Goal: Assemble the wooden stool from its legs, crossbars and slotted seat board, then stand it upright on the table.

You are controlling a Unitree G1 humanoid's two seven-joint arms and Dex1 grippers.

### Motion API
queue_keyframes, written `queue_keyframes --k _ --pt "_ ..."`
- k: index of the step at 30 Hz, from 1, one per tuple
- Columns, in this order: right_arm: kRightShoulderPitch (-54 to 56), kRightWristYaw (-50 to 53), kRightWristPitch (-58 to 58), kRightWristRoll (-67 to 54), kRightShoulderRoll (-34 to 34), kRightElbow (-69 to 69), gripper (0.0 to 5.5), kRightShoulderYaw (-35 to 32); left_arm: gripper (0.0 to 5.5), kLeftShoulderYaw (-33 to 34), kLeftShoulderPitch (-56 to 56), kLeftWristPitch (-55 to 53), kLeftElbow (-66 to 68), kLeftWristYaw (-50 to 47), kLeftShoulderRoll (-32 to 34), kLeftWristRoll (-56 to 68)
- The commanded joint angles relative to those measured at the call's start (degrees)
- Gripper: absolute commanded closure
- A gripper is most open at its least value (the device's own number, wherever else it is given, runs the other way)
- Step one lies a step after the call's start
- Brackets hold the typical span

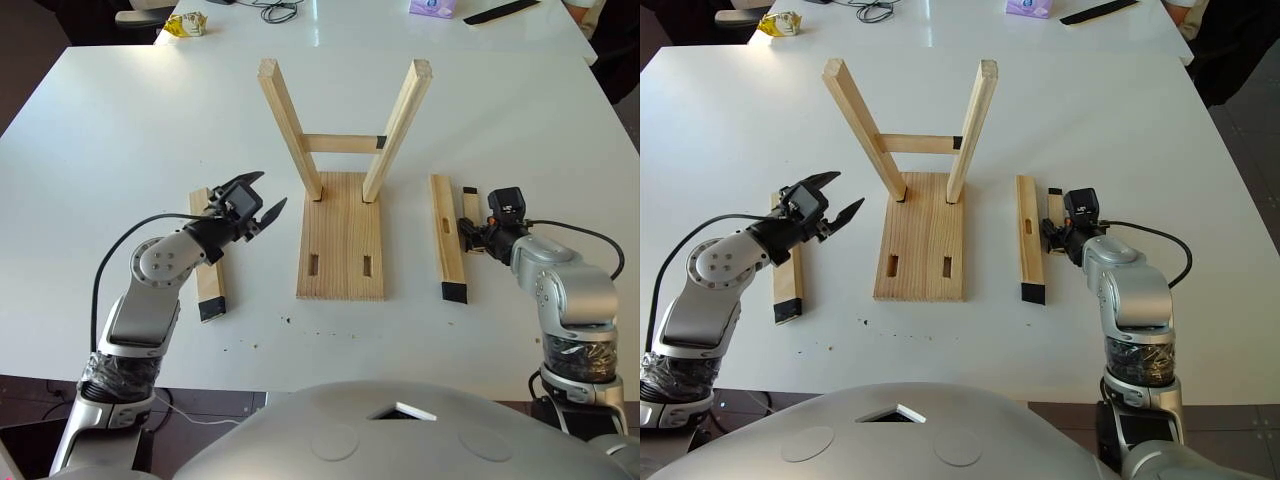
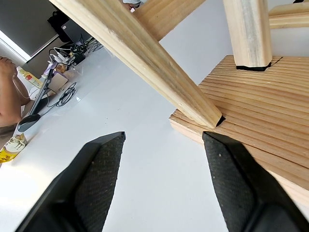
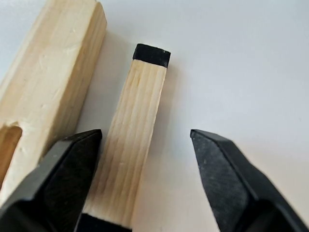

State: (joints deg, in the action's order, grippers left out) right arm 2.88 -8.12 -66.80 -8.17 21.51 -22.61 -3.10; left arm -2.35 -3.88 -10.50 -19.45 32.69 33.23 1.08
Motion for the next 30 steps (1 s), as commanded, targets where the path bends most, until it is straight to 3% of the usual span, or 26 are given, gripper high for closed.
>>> queue_keyframes --k 1,14,25,30 --pt "-2.2 -1.04 -0.73 -0.05 0.51 1.03 2.27 0.94 2.49 -0.39 -0.44 -0.91 -0.6 -0.13 -0.12 -0.5" --pt "-4.44 -2.11 -1.69 -0.03 0.85 -0.16 4.12 0.27 2.49 -0.06 -1.51 -2.07 -1.46 0.21 0.51 -0.52" --pt "-3.09 -2.97 0.09 -0.42 1.84 1.25 4.19 -1.58 2.49 3.09 0.83 -4.67 -1.01 0.82 0.85 2.56" --pt "1.53 -6.79 2.7 -3.05 4.77 2.09 4.19 -6.85 2.49 7.57 3.14 -7.54 -1.88 3.72 2.33 8.18"
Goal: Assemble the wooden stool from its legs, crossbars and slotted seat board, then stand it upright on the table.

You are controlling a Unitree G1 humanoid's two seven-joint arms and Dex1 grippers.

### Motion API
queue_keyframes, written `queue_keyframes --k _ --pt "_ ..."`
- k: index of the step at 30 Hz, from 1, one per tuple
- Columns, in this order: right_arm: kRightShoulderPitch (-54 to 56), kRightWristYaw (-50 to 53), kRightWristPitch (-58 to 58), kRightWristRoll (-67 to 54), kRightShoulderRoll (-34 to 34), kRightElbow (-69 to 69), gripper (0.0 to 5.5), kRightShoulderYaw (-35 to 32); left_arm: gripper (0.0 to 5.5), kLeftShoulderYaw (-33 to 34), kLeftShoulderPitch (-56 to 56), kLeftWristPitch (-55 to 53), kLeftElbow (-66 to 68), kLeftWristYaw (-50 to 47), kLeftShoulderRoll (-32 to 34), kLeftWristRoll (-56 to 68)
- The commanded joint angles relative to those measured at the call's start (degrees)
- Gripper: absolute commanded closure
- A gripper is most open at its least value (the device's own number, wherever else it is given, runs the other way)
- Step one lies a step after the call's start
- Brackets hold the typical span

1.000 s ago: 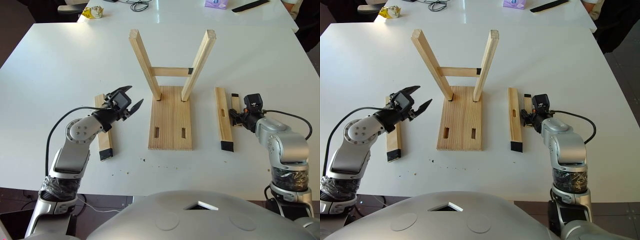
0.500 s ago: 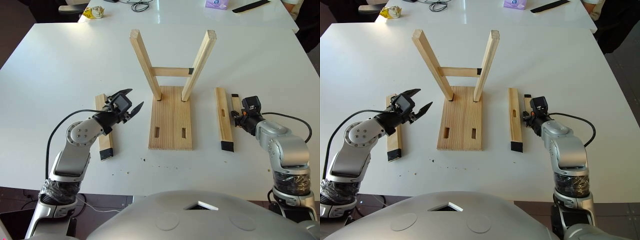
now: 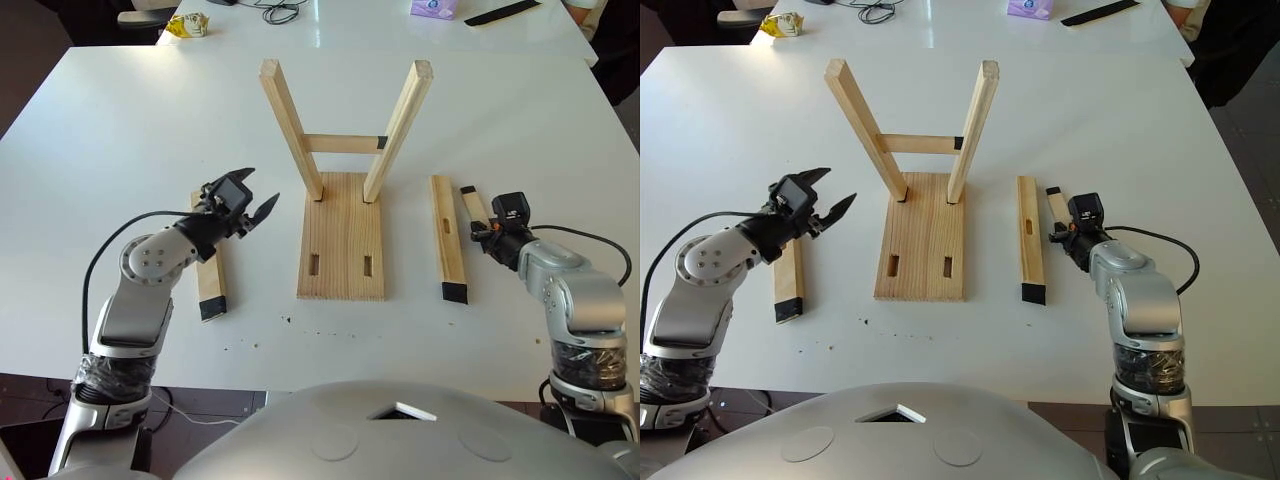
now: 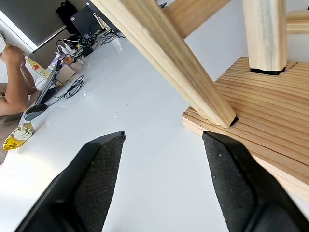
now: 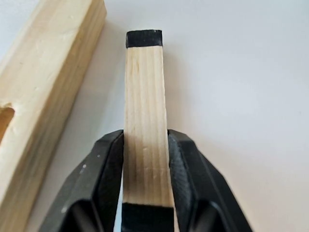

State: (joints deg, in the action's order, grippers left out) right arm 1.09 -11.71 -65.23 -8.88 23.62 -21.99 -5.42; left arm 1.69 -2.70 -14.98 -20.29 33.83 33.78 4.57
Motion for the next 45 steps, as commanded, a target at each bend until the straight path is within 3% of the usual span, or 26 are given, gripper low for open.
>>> queue_keyframes --k 1,6,10,13,16,23,32,45 --pt "4.6 -4.9 1.85 -3.65 3.39 1.64 4.19 -6.08 2.49 4.48 2.28 -4.08 -1.89 3.55 2.02 6.71" --pt "14.81 -18.66 -3.49 -26.44 3.89 0.33 4.19 -25.47 2.49 13.67 1.77 -14.43 -6.6 11.72 4.02 27.64" --pt "16.46 -28.24 -8.71 -41.96 10.02 -1.09 4.19 -32.76 2.49 19.32 3.46 -20.75 -6.72 15.14 6.44 40.09" --pt "17.62 -31.64 -10.84 -51.61 13.07 -2.07 4.19 -35.31 2.49 19.76 9.09 -24.8 -7.03 14.38 6.82 48.37" --pt "19.13 -33.37 -10.67 -59.61 14.85 -3.91 4.19 -33.12 2.49 16.58 15.44 -27.84 -6.79 13.12 5.43 54.42" --pt "23.8 -34.56 -7.14 -64.32 14.54 -3.85 4.19 -18.98 2.49 6.23 22.93 -31.23 -4.78 12.79 1.02 56.68" --pt "22.77 -35.59 -2.02 -63.87 14.54 -4.74 4.19 -10.93 2.49 4.15 26.97 -35.26 -1.89 12.8 -2.32 62.52" --pt "20.99 -34.35 2.36 -64.06 13.5 -6.01 4.19 -4.88 2.49 2.44 27.31 -34.92 -4.61 15.85 -3.34 63.33"
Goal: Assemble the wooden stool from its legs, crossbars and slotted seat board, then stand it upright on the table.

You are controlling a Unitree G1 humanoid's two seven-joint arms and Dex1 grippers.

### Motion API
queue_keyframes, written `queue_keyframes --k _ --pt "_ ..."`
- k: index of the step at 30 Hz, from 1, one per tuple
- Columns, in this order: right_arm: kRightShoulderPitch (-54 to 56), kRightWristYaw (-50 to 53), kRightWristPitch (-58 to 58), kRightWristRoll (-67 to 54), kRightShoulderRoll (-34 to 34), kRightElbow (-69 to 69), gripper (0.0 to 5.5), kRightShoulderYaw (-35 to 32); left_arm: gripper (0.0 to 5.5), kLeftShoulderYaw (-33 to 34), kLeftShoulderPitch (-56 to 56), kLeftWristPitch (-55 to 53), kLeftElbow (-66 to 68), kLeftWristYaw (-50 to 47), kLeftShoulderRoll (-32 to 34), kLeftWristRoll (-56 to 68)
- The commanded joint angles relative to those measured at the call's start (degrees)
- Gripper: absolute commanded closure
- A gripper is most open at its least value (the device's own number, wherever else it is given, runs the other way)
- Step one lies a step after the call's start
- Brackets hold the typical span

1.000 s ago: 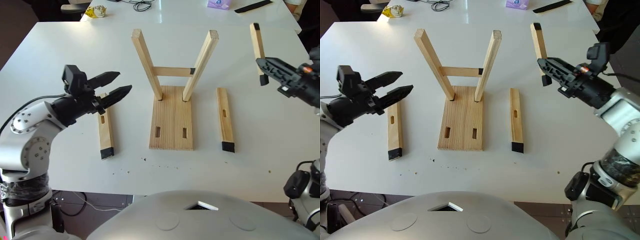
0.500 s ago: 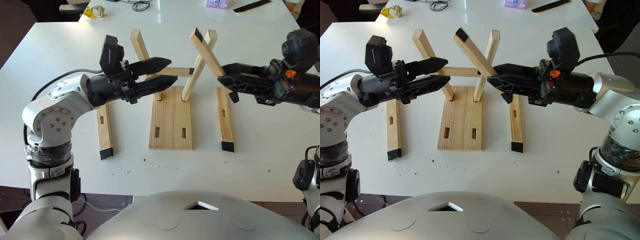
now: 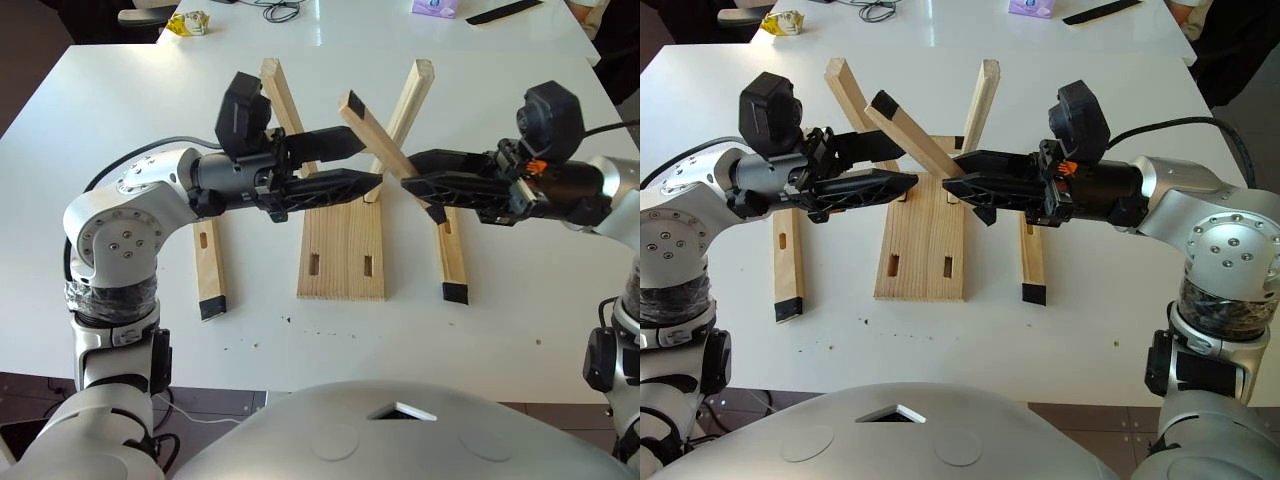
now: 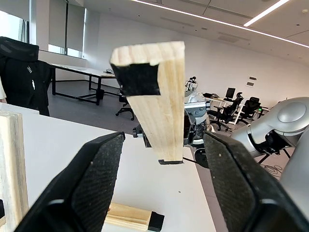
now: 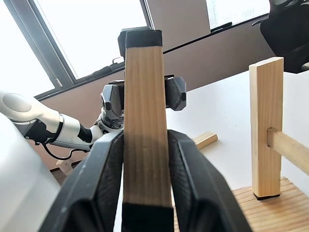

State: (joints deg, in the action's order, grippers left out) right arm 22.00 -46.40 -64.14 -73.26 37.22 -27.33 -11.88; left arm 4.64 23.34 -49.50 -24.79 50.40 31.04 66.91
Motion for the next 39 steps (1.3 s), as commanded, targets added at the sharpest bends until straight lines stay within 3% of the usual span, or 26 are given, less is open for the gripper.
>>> queue_keyframes --k 1,15,27,39 --pt "0.2 0.53 1.66 0.55 -0.28 -0.59 4.19 2.11 2.49 -0.64 1.51 -0.43 -0.09 -0.96 -0.79 1.12" --pt "-0.36 0.89 5.54 3.48 -0.44 -0.94 4.19 5.79 2.49 -3.25 2.62 -0.48 1.19 0.85 -0.07 -1.53" --pt "-1.66 0.24 6.76 4.92 0.47 -2.0 4.19 7.15 4.18 -2.64 2.82 -0.51 2.46 1.42 -0.19 -1.77" --pt "-1.56 0.84 7.43 5.9 0.85 -2.06 4.19 7.71 4.19 -2.41 3.48 -1.19 3.27 1.49 0.18 -1.73"
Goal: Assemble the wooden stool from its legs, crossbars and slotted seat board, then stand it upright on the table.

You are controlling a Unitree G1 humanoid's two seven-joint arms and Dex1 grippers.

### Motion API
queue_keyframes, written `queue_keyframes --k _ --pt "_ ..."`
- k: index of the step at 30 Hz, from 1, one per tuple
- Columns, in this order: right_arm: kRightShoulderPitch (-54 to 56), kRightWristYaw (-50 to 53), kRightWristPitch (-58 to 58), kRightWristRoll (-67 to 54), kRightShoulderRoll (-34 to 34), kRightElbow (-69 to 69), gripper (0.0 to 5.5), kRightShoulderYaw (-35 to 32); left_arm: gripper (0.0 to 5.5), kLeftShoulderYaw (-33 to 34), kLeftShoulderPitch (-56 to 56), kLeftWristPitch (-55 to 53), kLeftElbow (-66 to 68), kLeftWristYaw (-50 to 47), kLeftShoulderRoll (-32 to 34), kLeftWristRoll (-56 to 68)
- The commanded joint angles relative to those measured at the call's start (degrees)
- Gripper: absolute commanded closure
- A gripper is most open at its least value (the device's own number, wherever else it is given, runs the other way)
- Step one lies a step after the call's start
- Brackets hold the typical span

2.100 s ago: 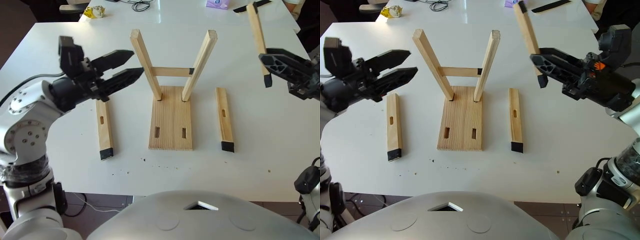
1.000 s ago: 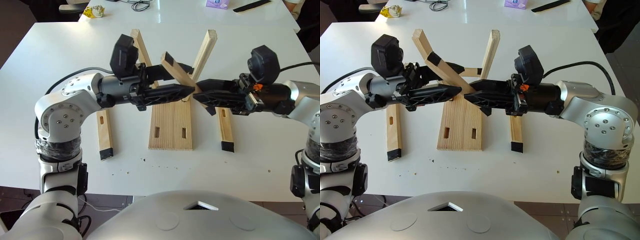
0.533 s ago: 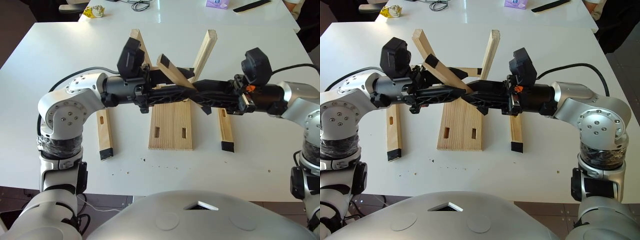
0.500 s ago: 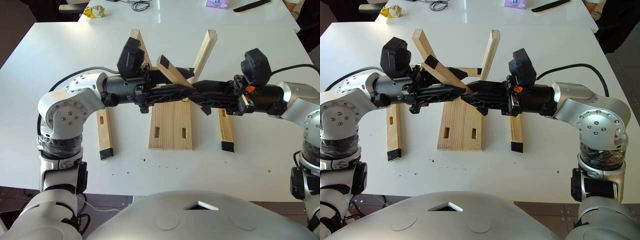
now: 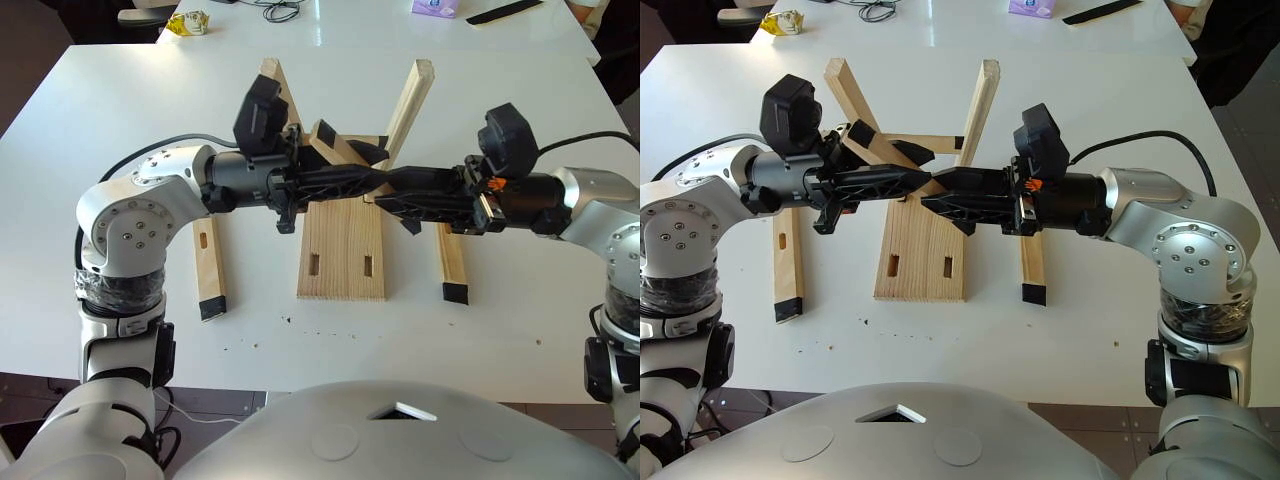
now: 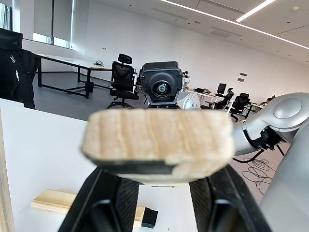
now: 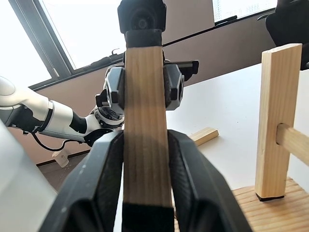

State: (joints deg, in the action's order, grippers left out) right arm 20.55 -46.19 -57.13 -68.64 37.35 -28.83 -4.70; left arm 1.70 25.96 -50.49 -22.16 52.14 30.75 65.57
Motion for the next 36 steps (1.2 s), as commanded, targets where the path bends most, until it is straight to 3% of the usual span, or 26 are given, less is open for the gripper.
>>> queue_keyframes --k 1,13,19,25,27,31,36 --pt "-0.17 0.57 0.97 2.18 0.65 -0.61 4.19 0.89 4.19 0.42 0.94 -0.15 0.77 -0.24 0.46 -0.62" --pt "-3.77 -2.59 4.71 11.98 5.11 -1.35 2.34 4.07 4.19 -0.14 1.15 0.89 1.09 1.42 1.92 -4.32" --pt "-11.99 -5.35 9.74 21.79 10.36 0.03 1.48 4.45 4.19 1.06 -1.18 5.89 1.93 8.87 11.44 -13.65" --pt "-20.7 -3.32 12.04 22.97 9.96 -3.02 0.7 -0.23 4.19 3.81 0.19 5.77 8.31 12.61 19.76 -17.96" --pt "-23.02 -1.75 12.29 22.82 9.24 -4.42 0.7 -1.63 4.19 3.7 -1.17 10.13 10.56 12.98 22.06 -23.09" --pt "-28.08 1.63 12.69 22.45 7.74 -7.68 0.7 -4.5 4.19 3.35 -4.48 30.47 19.42 15.37 22.53 -36.39" --pt "-33.23 5.17 13.02 21.98 5.74 -11.36 0.7 -7.43 4.19 4.96 -6.8 44.53 30.8 22.84 23.08 -40.5"
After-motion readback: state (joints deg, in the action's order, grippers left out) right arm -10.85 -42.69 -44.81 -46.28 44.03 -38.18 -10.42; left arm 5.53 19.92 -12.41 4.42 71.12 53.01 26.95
